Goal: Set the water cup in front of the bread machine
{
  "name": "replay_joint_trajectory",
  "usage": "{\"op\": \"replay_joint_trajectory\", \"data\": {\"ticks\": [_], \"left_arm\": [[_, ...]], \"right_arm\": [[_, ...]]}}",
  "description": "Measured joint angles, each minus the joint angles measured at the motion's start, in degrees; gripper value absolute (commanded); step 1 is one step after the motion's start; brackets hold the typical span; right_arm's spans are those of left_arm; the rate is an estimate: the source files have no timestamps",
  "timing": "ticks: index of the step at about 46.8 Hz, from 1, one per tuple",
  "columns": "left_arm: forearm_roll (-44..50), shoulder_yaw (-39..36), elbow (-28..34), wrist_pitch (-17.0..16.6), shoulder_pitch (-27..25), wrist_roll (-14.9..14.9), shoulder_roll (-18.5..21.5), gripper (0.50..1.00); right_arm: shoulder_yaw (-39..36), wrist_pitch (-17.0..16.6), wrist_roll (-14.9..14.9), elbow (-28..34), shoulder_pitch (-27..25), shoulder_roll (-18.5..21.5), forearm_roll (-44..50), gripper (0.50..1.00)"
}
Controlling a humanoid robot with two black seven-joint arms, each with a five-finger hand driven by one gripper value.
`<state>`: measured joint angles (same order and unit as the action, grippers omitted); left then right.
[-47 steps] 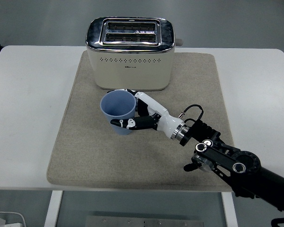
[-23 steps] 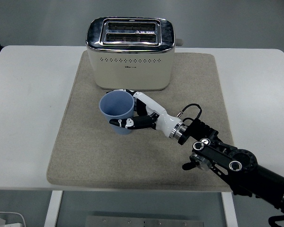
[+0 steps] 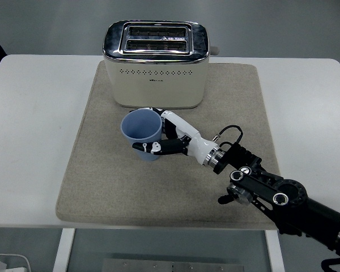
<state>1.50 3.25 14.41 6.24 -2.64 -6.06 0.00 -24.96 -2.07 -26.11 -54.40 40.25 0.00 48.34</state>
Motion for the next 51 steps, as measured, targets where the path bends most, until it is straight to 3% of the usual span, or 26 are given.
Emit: {"op": "replay_joint_trajectory", "data": {"ticks": [5,11,15,51], "left_arm": [[0.0,0.0,0.0,0.0,0.0,0.0,0.0,1.0],[0.0,0.0,-0.01,0.0,0.0,-0.01,0.0,1.0],[0.0,0.0,-0.04,0.0,0.0,-0.01,0.0,1.0],[0.0,0.0,-0.09,0.0,0.0,-0.01,0.0,1.0]], "right_arm": [[0.0,0.14,0.0,0.0,-0.03,0.0,0.0,0.737],[0.33,0.27,-0.02,0.05,-0.4,0.01,-0.16,0.878],[0.44,0.5,-0.08,0.09,-0.52,0.0,-0.41,0.915],[0.07,0.35,-0.09,-0.62,-0.88,0.0,-0.96,0.926]]}}
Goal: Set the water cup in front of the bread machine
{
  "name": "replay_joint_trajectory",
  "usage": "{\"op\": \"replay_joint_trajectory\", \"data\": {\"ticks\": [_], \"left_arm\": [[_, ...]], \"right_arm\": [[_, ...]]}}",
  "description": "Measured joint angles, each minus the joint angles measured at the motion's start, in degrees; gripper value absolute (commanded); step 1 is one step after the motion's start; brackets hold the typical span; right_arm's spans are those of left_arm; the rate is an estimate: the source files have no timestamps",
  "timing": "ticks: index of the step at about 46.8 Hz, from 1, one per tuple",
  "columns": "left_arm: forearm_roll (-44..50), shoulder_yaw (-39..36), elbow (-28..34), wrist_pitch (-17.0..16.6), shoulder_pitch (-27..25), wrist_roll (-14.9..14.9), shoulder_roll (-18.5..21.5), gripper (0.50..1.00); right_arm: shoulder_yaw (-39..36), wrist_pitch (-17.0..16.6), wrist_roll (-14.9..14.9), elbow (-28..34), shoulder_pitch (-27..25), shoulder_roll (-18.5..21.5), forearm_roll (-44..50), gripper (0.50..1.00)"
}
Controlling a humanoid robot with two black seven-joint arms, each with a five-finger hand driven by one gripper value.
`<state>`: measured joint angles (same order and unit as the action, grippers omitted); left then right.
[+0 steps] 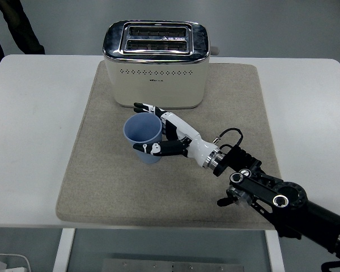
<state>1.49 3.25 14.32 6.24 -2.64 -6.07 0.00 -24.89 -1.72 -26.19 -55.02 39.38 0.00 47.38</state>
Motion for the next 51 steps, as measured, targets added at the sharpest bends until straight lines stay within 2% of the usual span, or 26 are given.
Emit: {"op": "replay_joint_trajectory", "data": {"ticks": [20,42,51], "left_arm": [[0.0,0.0,0.0,0.0,0.0,0.0,0.0,1.0],[0.0,0.0,0.03,0.0,0.0,0.01,0.0,1.0],[0.0,-0.02,0.03,0.0,0.0,0.01,0.0,1.0]], "right_arm": [[0.38,-0.57,-0.01,-0.01,-0.17,-2.21,0.18,0.926],[-0.31,-3.01,-0.65,-0.2,-0.7,-8.47,-0.05,0.926],[-0.59,-3.21,-0.71,-1.26,-1.21,-9.8,-0.1,0.926]]}}
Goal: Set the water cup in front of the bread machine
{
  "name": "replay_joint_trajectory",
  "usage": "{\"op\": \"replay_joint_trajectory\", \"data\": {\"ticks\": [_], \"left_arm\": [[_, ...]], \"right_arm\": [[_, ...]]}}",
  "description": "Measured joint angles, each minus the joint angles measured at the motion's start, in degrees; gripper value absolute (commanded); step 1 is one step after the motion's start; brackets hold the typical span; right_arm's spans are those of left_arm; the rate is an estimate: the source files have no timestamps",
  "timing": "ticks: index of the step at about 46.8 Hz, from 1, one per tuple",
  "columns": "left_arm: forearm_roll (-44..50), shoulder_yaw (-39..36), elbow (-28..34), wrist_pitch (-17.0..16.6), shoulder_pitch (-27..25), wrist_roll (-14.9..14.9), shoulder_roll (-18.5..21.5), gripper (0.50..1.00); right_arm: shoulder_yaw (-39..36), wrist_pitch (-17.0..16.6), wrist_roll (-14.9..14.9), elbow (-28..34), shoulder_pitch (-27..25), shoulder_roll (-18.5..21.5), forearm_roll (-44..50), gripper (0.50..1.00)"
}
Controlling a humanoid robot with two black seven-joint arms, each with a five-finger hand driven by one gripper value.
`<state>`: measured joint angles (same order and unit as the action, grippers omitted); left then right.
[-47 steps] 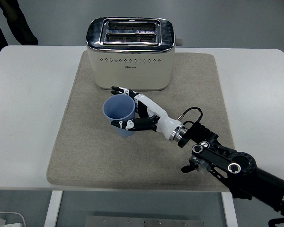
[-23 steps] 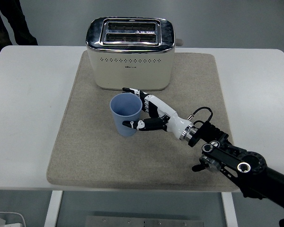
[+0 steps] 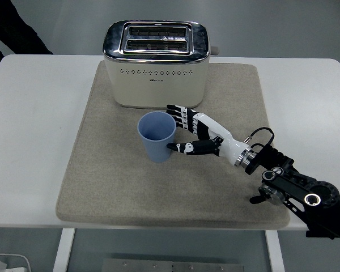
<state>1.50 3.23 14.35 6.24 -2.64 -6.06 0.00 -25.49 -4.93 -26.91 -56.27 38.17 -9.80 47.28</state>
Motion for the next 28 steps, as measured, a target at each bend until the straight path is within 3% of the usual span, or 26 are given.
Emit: {"op": "replay_joint_trajectory", "data": {"ticks": [28], "left_arm": [[0.0,0.02,0.06,0.0,0.0,0.0,0.0,1.0]], "right_arm": [[-1.48,-1.88,-0.1,0.0,-0.01,-6.06,-0.6,0.926]]}}
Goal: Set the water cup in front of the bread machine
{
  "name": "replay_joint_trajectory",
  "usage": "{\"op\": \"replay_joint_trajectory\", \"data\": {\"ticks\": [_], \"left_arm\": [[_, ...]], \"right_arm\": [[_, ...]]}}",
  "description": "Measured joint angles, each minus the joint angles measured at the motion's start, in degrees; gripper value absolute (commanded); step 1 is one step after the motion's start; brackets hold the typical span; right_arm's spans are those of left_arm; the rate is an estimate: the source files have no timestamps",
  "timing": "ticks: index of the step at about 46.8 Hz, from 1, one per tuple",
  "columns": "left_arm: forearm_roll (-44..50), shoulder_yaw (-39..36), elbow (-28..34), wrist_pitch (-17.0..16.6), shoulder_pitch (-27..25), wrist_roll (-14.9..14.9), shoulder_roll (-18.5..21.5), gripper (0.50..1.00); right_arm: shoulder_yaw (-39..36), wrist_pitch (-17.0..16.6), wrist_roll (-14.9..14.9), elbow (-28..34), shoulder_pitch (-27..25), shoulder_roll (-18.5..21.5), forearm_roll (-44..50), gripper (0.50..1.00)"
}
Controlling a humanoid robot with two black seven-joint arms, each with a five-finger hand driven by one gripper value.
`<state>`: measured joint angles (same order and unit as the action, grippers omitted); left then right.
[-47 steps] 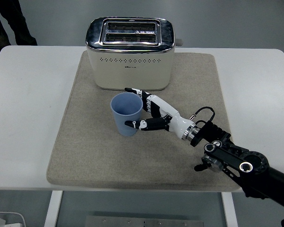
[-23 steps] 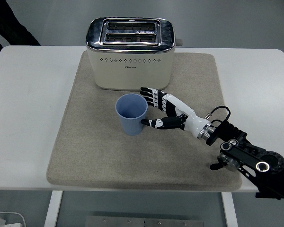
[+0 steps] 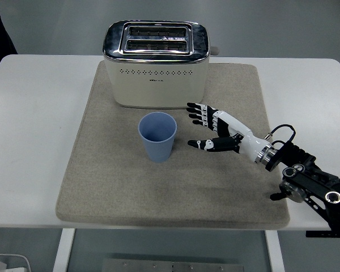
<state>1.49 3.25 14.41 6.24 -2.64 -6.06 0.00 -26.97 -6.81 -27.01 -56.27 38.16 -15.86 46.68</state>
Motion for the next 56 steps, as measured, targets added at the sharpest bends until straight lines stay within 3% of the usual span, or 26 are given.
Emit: {"op": "replay_joint_trajectory", "data": {"ticks": [20,23,27,32,36,43,56], "left_arm": [[0.0,0.0,0.01,0.0,0.0,0.0,0.0,1.0],[0.0,0.0,0.01,0.0,0.0,0.0,-0.01,1.0],[0.0,0.0,0.01,0.0,0.0,-0.02,0.0,1.0],[0.0,0.0,0.01,0.0,0.0,-0.02,0.0,1.0],[0.0,0.0,0.0,0.0,0.0,-0.02,0.0,1.0],[0.0,0.0,-0.06,0.0,0.0,-0.02,-0.01,1.0],[0.0,0.08,-0.09,0.0,0.0,-0.02,-0.01,1.0]], "right_arm": [[-0.38,-2.72,1.51,0.52,1.74,-4.44,-12.73,0.926],[-0.49,-4.14,3.67,0.65,1.96,-4.91,-16.87,0.926],[-1.43,-5.6,8.89,1.08,2.57,-5.11,-24.32,0.926],[-2.02,-6.0,15.37,2.23,3.84,-5.15,-32.57,0.926],[-2.05,-6.02,18.37,2.74,5.09,-5.22,-36.27,0.926],[-2.11,-6.33,21.24,2.91,6.51,-5.78,-40.41,0.926],[-2.14,-6.66,23.28,3.22,7.92,-7.16,-46.5,0.924]]}}
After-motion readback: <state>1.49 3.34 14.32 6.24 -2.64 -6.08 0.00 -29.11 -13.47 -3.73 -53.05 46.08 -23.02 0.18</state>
